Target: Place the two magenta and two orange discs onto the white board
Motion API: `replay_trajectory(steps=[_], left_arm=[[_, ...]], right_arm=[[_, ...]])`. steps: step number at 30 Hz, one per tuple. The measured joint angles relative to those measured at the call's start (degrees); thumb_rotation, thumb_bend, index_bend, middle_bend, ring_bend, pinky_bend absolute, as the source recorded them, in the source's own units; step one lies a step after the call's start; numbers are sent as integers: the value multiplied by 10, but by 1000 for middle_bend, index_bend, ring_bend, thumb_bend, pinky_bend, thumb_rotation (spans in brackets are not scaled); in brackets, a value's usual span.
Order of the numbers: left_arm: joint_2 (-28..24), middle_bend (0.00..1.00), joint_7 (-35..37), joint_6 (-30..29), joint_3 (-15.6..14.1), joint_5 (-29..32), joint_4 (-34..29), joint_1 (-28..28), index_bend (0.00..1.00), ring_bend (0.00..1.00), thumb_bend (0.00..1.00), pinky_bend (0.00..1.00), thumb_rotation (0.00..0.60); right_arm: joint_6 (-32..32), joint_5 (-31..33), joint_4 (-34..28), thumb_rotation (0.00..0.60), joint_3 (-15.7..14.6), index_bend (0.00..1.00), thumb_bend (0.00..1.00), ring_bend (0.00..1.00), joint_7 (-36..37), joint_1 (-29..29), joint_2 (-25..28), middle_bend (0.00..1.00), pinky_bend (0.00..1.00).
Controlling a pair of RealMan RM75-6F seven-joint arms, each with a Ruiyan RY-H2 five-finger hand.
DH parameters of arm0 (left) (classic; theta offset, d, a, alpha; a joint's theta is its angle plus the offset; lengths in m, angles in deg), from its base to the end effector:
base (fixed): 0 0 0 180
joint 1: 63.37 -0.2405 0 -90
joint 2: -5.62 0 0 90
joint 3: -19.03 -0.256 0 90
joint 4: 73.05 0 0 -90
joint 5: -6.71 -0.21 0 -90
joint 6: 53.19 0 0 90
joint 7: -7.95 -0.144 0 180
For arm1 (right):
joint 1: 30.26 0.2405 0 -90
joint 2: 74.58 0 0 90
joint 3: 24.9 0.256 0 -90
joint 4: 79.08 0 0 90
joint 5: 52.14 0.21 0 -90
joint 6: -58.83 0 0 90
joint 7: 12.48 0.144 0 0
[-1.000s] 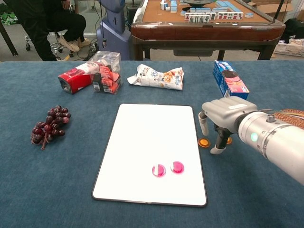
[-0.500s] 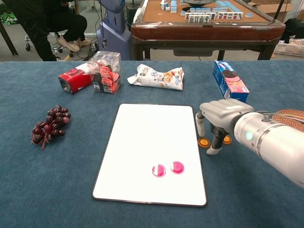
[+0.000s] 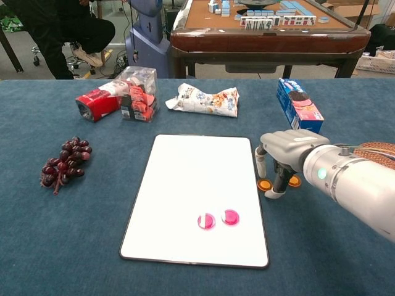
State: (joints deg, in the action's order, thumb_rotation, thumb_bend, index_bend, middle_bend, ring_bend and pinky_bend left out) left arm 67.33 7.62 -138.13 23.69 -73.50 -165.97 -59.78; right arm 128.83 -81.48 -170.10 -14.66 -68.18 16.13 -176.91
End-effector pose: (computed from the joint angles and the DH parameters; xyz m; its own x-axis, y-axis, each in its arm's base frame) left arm -0.3265 0.1798 0.1818 0.4198 -0.0195 0.9074 0.9031 0.1090 -0.4154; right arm -0.1318 -0.3004 -0.0781 0.5662 -0.4303 0.7031 -0.8133 -0.1527 0.5615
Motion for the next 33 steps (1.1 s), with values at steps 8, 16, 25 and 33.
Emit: replay_trajectory(steps=[8, 16, 25, 33], left_arm=[[1, 471, -2, 0, 0, 0, 0, 0, 348, 401, 26, 545, 600], [0, 471, -1, -1, 0, 0, 0, 0, 348, 400, 26, 544, 600], [0, 471, 0, -1, 0, -1, 0, 0, 348, 400, 25, 544, 600], [1, 471, -2, 0, -1, -2, 0, 0, 348, 401, 26, 544, 600]], right_arm=[[-1, 8, 0, 600, 3, 471, 189, 1000, -1, 2, 2, 1000, 1000], [-4, 16, 2, 600, 4, 476, 198, 1000, -1, 5, 1, 1000, 1000], [-9, 21, 6, 600, 4, 494, 212, 1000, 3, 7, 0, 1000, 1000], [-8, 10, -4, 600, 3, 519, 230, 1000, 15, 4, 8, 1000, 1000]])
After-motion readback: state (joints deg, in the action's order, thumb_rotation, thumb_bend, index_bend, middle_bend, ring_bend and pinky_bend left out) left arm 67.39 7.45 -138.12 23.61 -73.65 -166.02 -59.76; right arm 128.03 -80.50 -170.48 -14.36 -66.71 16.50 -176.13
